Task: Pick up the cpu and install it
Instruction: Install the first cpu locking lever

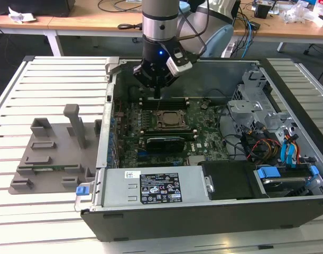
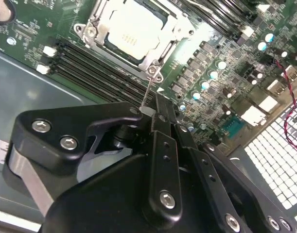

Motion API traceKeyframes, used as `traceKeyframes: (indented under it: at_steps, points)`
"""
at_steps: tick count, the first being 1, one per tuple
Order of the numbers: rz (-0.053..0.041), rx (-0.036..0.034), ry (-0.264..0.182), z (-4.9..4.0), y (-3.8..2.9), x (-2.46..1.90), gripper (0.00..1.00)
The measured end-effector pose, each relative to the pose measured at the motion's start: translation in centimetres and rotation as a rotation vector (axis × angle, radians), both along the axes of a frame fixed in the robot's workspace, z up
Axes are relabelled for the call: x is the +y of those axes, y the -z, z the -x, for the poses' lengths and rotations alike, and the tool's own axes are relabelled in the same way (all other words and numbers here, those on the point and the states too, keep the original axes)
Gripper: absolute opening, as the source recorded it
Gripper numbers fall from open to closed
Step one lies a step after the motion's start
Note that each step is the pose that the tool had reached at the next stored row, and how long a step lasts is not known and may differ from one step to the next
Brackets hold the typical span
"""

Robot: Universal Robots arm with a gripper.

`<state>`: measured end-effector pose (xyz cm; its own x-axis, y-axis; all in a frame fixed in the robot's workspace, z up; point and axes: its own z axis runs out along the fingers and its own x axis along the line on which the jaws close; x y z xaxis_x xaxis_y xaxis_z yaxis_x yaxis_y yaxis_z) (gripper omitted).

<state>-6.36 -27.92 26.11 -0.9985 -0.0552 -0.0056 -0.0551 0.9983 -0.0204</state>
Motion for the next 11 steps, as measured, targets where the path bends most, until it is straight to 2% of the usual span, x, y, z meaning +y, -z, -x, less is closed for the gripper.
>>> traceKeyframes:
  at_steps: [5, 11]
  points:
    - [-0.0002, 0.0011, 0.000, -1.11, 0.03, 0.00, 0.11]
    - [0.0000, 0.0016, 0.000, -1.34, 0.06, 0.00, 0.11]
